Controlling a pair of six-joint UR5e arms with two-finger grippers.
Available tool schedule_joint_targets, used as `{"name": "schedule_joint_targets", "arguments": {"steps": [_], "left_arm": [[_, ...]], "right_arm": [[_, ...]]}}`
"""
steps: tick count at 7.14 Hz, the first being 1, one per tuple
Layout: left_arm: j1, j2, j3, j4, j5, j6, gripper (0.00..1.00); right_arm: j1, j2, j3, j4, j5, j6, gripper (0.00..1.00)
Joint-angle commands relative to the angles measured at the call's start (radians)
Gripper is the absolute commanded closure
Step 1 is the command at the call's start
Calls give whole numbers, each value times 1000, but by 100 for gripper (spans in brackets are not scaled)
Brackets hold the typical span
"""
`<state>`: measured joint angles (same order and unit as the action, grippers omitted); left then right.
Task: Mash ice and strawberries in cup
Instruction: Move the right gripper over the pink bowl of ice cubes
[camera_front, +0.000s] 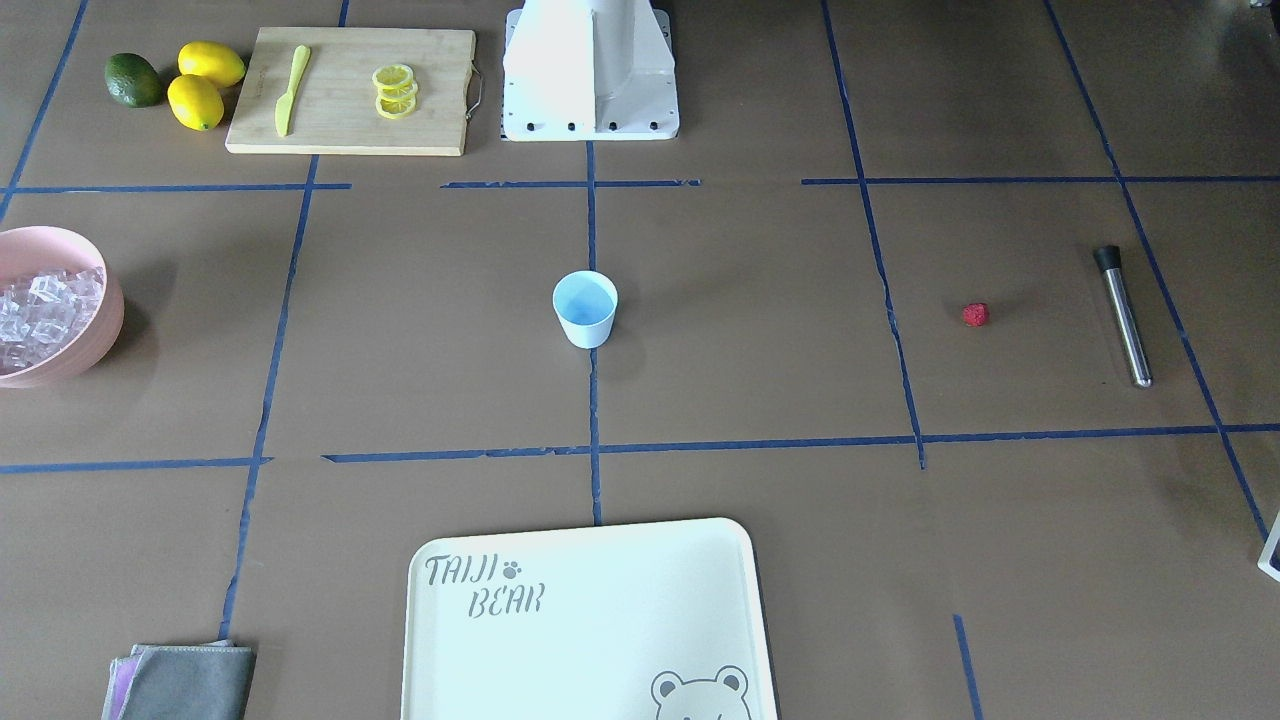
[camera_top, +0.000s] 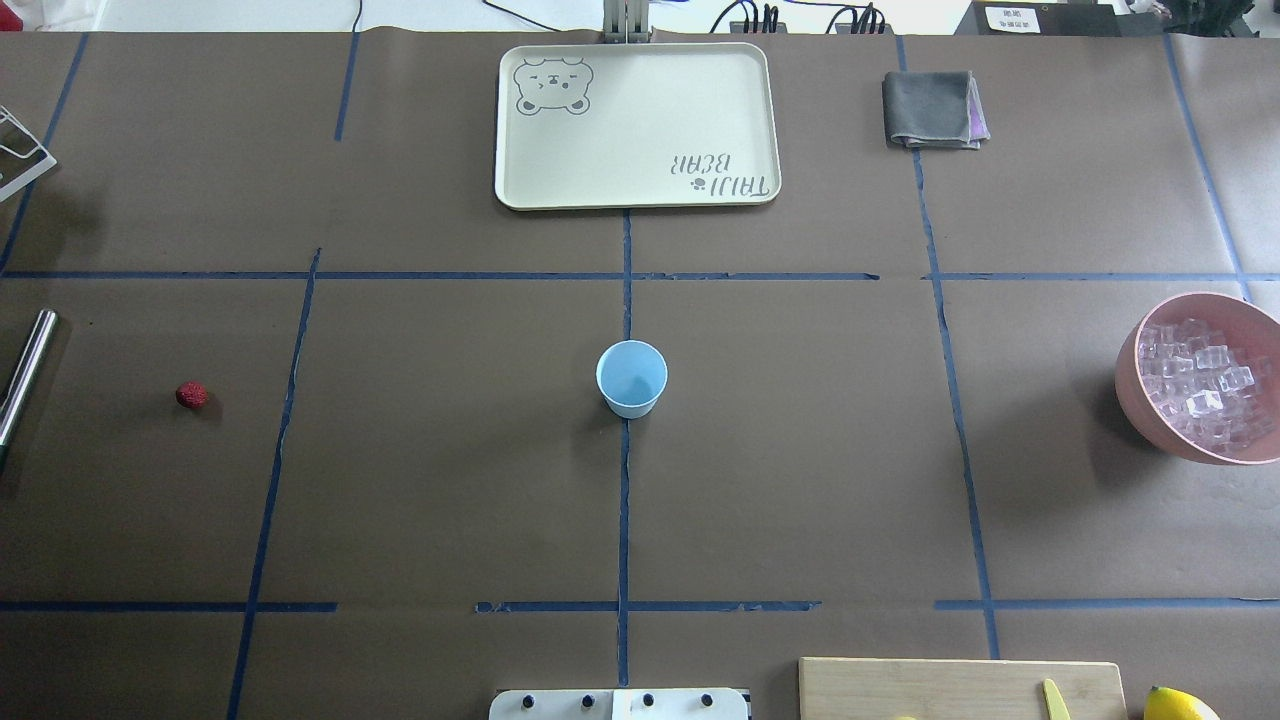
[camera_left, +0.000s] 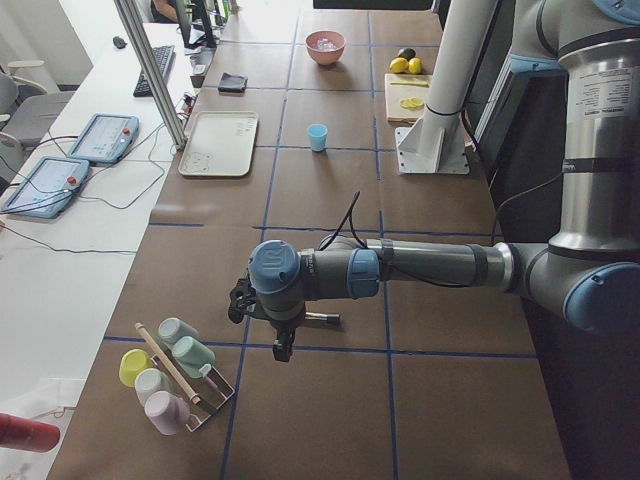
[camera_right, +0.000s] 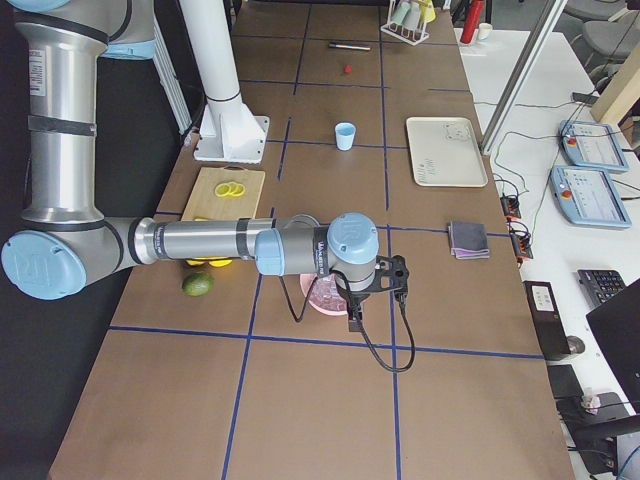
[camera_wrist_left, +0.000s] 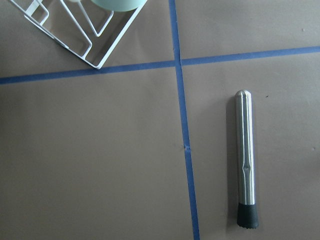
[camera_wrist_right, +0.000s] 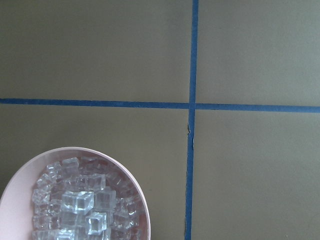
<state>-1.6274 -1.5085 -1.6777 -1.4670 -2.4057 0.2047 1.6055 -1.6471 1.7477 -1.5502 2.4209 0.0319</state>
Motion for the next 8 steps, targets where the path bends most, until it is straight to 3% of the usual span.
{"name": "schedule_joint_targets", "arguments": {"steps": [1,3,4,6,8], "left_arm": [[3,-27,6,-1,0,-1,0],[4,-61,0,1,4,-4,0],[6,-62,-7,1,2,-4,0],[14,-64,6,2,4,-2,0],[14,-53,6,1,0,-5,0]], "right_arm": [[-1,15,15,53,4,32,1],[-42,-17,56,222,29,295,1],[-91,-46,65,281,23,331,1],[-151,-71,114,291,15,522,1],[-237,-108,151,297,15,587,1]]}}
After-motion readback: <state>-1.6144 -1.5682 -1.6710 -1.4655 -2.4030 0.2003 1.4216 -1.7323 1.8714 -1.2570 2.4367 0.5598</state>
